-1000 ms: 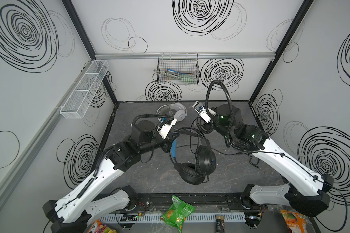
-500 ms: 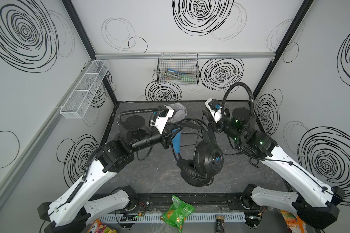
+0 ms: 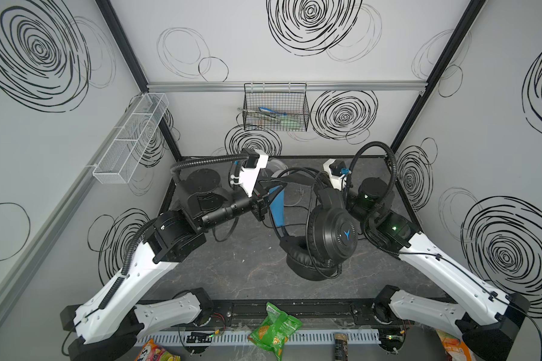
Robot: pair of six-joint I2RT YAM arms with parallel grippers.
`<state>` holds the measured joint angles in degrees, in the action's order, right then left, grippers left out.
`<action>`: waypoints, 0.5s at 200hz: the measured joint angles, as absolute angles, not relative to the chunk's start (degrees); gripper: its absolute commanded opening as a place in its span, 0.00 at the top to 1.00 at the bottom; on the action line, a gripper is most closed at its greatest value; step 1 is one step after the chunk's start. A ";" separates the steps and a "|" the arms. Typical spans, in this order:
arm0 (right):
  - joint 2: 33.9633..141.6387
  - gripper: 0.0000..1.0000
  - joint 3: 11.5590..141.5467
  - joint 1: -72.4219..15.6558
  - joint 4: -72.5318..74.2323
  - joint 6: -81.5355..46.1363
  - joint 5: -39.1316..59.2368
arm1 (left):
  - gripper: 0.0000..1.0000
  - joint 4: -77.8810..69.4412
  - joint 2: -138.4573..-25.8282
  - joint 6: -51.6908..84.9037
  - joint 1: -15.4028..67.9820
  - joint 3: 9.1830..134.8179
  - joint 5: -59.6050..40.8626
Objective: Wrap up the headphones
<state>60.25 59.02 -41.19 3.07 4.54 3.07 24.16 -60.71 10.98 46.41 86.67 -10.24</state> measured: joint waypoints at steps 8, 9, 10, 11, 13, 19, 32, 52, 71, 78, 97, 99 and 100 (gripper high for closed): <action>60.29 0.59 58.41 -41.06 4.03 3.44 3.97 | 1.00 24.14 -61.25 11.25 46.74 87.64 -8.99; 60.29 0.59 58.37 -41.06 4.14 3.38 4.05 | 1.00 24.12 -61.28 11.27 46.76 87.72 -8.84; 60.34 0.58 58.28 -41.04 4.32 3.20 4.25 | 1.00 24.12 -61.39 11.33 46.83 87.88 -8.78; 60.36 0.58 58.24 -41.01 4.36 3.09 4.32 | 1.00 24.10 -61.45 11.38 46.85 87.94 -8.75; 60.36 0.58 58.11 -40.97 4.67 2.76 4.58 | 1.00 24.05 -61.56 11.44 46.94 88.16 -8.32; 60.45 0.58 57.82 -40.88 5.32 2.24 5.17 | 1.00 23.97 -61.89 11.70 47.20 88.77 -7.22; 60.80 0.58 57.32 -40.60 7.11 0.80 6.55 | 1.00 23.46 -62.35 12.56 47.66 89.69 -5.10; 61.54 0.58 56.29 -39.92 10.33 -1.45 8.91 | 1.00 22.44 -62.65 14.06 48.21 90.17 -2.15; 62.54 0.55 54.96 -38.76 13.28 -3.88 11.05 | 1.00 21.98 -63.18 15.38 49.10 90.89 0.78; 63.02 0.55 54.37 -38.30 14.44 -4.82 11.86 | 1.00 22.00 -63.46 15.97 49.54 91.26 1.80; 64.55 0.55 53.01 -37.32 17.21 -7.35 13.80 | 1.00 21.65 -64.47 17.19 50.57 92.40 4.38; 64.69 0.55 52.93 -37.28 17.41 -7.57 13.96 | 1.00 21.61 -64.60 17.34 50.68 92.53 4.47; 64.82 0.55 52.82 -37.21 17.63 -7.73 14.06 | 1.00 21.58 -64.64 17.39 50.70 92.55 4.54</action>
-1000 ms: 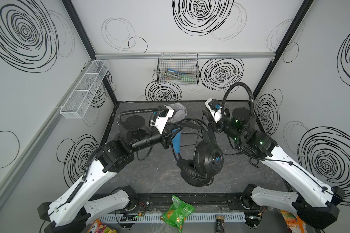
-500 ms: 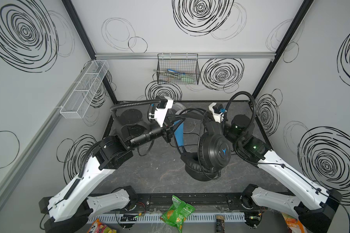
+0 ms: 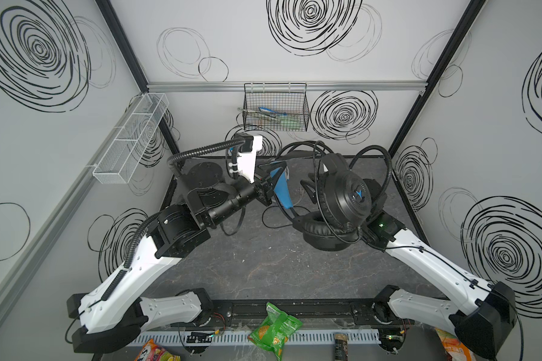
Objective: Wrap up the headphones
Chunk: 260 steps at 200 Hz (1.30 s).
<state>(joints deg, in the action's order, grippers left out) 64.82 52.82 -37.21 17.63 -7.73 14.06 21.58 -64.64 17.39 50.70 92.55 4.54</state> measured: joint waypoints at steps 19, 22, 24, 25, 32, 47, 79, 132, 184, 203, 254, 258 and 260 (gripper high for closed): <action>66.61 0.57 51.66 -36.84 20.23 -9.80 15.75 | 1.00 20.71 -65.54 18.52 51.57 93.54 6.74; 66.85 0.57 51.48 -36.82 20.58 -10.13 15.99 | 1.00 20.53 -65.60 18.63 51.70 93.60 6.98; 67.07 0.57 51.37 -36.82 20.73 -10.26 16.14 | 1.00 20.38 -65.65 18.74 51.77 93.67 7.22; 67.13 0.57 51.33 -36.80 20.82 -10.33 16.21 | 1.00 20.34 -65.67 18.83 51.81 93.67 7.38; 67.79 0.58 50.89 -36.77 21.71 -10.98 16.73 | 1.00 19.81 -65.73 19.25 52.01 93.69 8.10; 69.04 0.62 50.24 -36.77 22.81 -12.36 17.69 | 1.00 19.05 -65.89 20.03 52.21 93.97 9.43; 70.70 0.67 49.60 -36.77 23.66 -14.37 19.07 | 1.00 17.65 -66.54 21.17 52.25 95.00 11.79; 70.94 0.79 46.72 -36.73 25.34 -16.27 21.10 | 1.00 16.10 -67.77 22.02 52.23 96.36 15.03; 70.89 0.93 45.34 -36.75 23.92 -15.99 23.38 | 1.00 14.90 -67.77 24.38 51.57 96.36 20.75; 70.63 0.96 45.34 -37.32 21.63 -14.81 23.35 | 1.00 14.37 -67.81 24.77 51.40 96.36 23.90; 65.91 1.00 44.51 -41.52 13.13 -10.00 19.29 | 1.00 15.03 -71.18 24.93 48.84 99.13 32.16; 65.54 1.00 44.51 -42.17 12.34 -9.56 18.68 | 1.00 14.94 -71.42 24.93 48.56 99.26 32.84; 65.43 1.00 44.51 -42.44 12.03 -9.39 18.50 | 1.00 14.92 -71.57 24.88 48.42 99.29 33.23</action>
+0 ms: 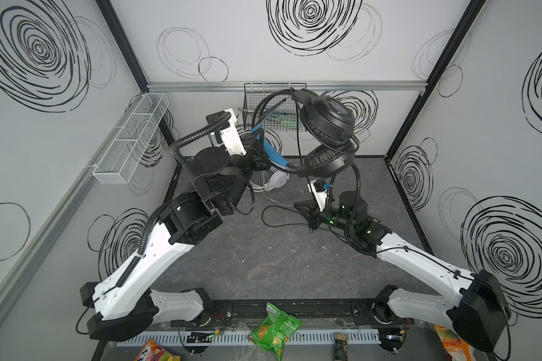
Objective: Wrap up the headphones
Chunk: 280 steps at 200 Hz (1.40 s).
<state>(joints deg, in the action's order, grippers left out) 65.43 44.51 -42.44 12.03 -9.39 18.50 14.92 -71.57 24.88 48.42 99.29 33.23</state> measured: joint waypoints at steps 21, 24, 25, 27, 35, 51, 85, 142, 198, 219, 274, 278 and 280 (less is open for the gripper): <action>63.81 1.00 44.62 -46.74 7.18 -6.66 14.63 | 1.00 14.92 -72.38 23.73 47.48 99.29 36.91; 63.64 1.00 44.64 -47.31 6.57 -6.33 14.11 | 1.00 14.92 -72.47 23.51 47.40 99.29 37.36; 63.59 1.00 44.64 -47.46 6.42 -6.24 14.00 | 1.00 14.92 -72.49 23.40 47.35 99.29 37.52; 63.40 1.00 44.64 -47.94 5.93 -5.98 13.65 | 1.00 14.92 -72.60 23.16 47.24 99.26 37.78; 62.81 1.00 44.86 -49.50 4.12 -5.13 12.21 | 1.00 14.92 -72.84 22.31 46.78 99.20 38.76; 61.52 1.00 45.50 -52.45 0.91 -3.73 9.47 | 1.00 15.00 -73.23 21.04 45.32 98.78 40.07; 60.07 1.00 49.82 -58.63 -5.93 -1.28 2.79 | 1.00 15.07 -73.38 19.79 42.48 96.23 41.95; 63.46 1.00 63.40 -71.13 -16.34 4.91 -8.38 | 1.00 13.56 -74.72 16.86 41.82 90.50 45.63; 68.55 1.00 74.89 -72.90 -23.83 9.69 -15.68 | 1.00 12.58 -75.31 13.43 42.48 82.02 47.90; 70.70 0.99 80.64 -72.31 -27.35 11.70 -17.89 | 1.00 12.27 -74.94 11.66 43.24 78.96 47.92; 74.02 0.99 90.45 -65.78 -37.23 17.04 -20.69 | 1.00 12.27 -69.69 6.33 44.36 72.05 46.94; 74.08 0.99 90.70 -65.39 -37.78 17.39 -20.93 | 1.00 12.29 -69.23 5.61 44.34 71.72 46.68; 74.15 0.98 90.85 -65.19 -38.13 17.69 -21.08 | 1.00 12.29 -69.01 5.30 44.34 71.57 46.48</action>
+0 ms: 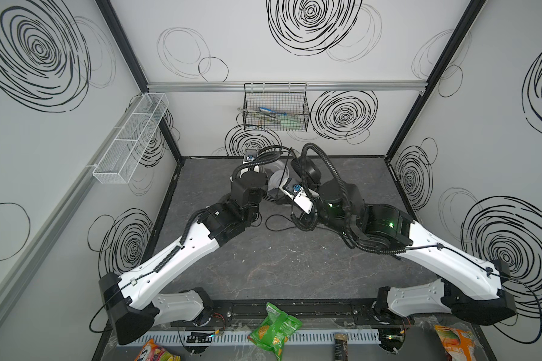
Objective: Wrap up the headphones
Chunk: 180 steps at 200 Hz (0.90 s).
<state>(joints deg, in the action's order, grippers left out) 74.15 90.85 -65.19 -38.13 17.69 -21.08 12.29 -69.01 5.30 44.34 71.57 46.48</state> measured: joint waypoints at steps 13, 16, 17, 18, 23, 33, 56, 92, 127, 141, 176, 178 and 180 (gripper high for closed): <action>74.48 0.98 91.48 -64.47 -39.94 19.20 -22.00 | 1.00 12.47 -67.77 3.22 44.31 70.37 45.30; 74.61 0.98 91.59 -64.45 -40.27 19.59 -22.26 | 1.00 12.51 -67.44 2.57 44.31 70.04 44.86; 74.63 0.98 91.64 -64.42 -40.40 19.66 -22.33 | 1.00 12.51 -67.40 2.48 44.31 69.97 44.75; 74.67 0.98 91.72 -64.42 -40.53 19.79 -22.41 | 1.00 12.53 -67.29 2.37 44.31 69.82 44.60; 74.94 0.98 92.07 -64.40 -41.36 20.47 -22.87 | 1.00 12.71 -66.92 1.54 44.31 69.41 43.88; 75.55 0.98 92.64 -64.40 -42.57 21.67 -23.68 | 1.00 13.28 -66.28 0.30 44.34 68.77 42.28; 76.64 0.96 92.86 -64.42 -43.94 24.23 -25.74 | 1.00 15.31 -65.47 -2.81 44.36 67.99 38.15; 76.84 0.93 92.86 -64.51 -44.73 27.73 -28.56 | 1.00 17.12 -63.55 -5.72 44.38 66.02 31.57; 76.82 0.89 92.79 -64.55 -44.23 30.39 -32.69 | 1.00 18.17 -60.23 -8.58 44.36 63.24 24.97; 76.77 0.88 92.62 -64.53 -43.51 31.16 -34.85 | 1.00 19.25 -59.42 -9.43 44.29 62.85 23.49; 75.79 0.87 91.66 -63.88 -41.06 31.33 -39.20 | 1.00 21.47 -58.54 -10.15 43.94 61.98 21.02; 75.72 0.87 91.57 -63.81 -40.97 31.33 -39.24 | 1.00 21.63 -58.52 -10.17 43.88 61.93 20.91; 75.61 0.87 91.44 -63.70 -40.84 31.31 -39.38 | 1.00 21.78 -58.46 -10.15 43.83 61.91 20.71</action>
<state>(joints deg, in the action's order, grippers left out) 75.61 91.44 -63.70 -40.84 31.31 -39.38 21.78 -58.46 -10.15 43.83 61.91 20.71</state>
